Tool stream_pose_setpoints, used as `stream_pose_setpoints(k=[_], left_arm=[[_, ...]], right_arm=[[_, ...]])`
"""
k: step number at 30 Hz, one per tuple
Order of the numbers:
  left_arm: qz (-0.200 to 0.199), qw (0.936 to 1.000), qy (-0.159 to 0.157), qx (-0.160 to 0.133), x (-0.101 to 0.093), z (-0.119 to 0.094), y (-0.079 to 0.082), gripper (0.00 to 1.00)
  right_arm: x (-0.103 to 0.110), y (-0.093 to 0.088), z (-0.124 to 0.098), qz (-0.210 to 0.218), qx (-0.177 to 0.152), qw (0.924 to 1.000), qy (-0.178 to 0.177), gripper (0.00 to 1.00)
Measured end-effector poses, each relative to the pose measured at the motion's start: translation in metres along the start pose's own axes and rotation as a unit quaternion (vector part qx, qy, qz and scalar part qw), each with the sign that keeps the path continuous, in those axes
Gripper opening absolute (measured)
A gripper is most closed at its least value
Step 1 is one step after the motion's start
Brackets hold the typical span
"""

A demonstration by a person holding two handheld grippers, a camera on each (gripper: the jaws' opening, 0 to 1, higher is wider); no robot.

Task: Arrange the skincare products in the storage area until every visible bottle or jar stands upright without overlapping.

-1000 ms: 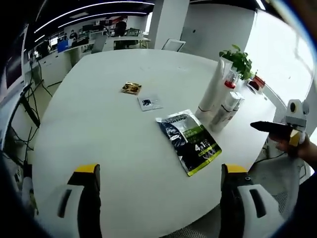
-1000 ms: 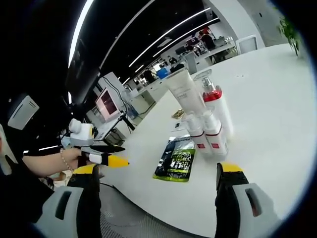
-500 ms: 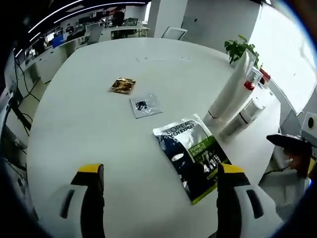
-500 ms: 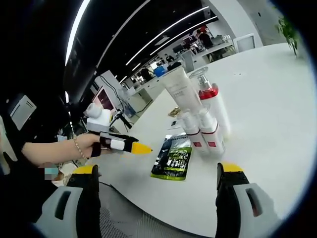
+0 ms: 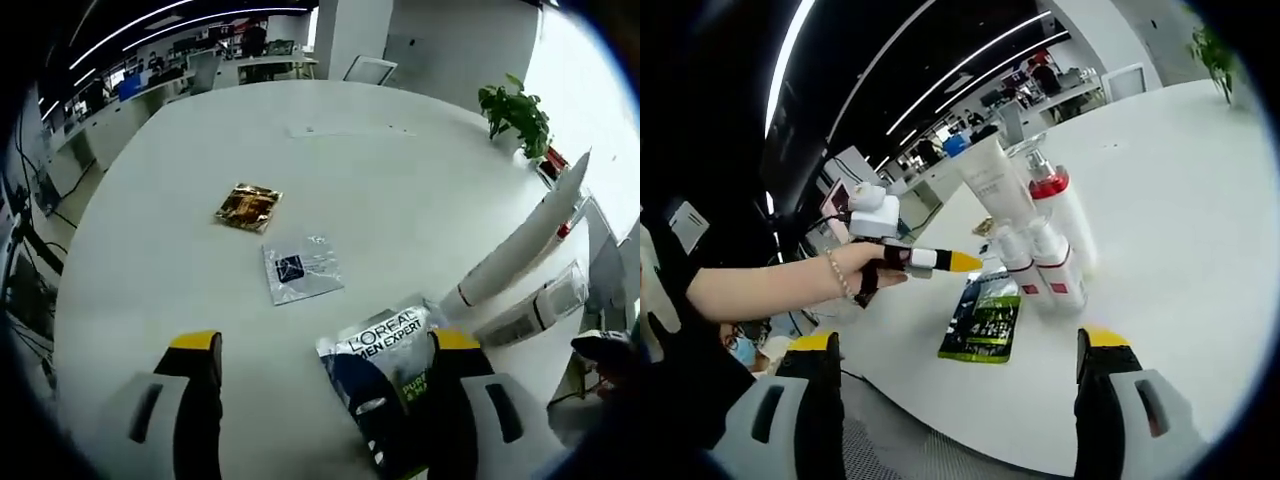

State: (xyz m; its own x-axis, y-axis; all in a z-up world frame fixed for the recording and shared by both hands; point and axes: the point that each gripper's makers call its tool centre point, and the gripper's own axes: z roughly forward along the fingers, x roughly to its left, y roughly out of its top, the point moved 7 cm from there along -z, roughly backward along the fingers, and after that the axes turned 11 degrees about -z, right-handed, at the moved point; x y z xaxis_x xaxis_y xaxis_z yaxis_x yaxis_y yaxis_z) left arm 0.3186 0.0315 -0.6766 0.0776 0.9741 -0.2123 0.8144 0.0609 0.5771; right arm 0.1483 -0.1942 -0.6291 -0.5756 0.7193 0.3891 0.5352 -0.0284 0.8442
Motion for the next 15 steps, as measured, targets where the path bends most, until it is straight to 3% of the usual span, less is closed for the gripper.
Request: stream_pose_setpoints(k=[4, 10, 15], left_arm=[[-0.011, 0.9998, 0.017, -0.002, 0.002, 0.018, 0.01, 0.77], [-0.011, 0.9994, 0.033, 0.002, -0.002, 0.024, 0.014, 0.77], [-0.006, 0.999, 0.044, 0.005, -0.002, 0.038, 0.027, 0.74]], right_arm=[[-0.002, 0.0, -0.001, 0.005, 0.0, 1.0, -0.004, 0.97], [-0.003, -0.001, 0.0, 0.01, 0.0, 0.9999, -0.004, 0.97], [-0.005, 0.0, 0.0, 0.015, -0.003, 0.9999, -0.006, 0.97]])
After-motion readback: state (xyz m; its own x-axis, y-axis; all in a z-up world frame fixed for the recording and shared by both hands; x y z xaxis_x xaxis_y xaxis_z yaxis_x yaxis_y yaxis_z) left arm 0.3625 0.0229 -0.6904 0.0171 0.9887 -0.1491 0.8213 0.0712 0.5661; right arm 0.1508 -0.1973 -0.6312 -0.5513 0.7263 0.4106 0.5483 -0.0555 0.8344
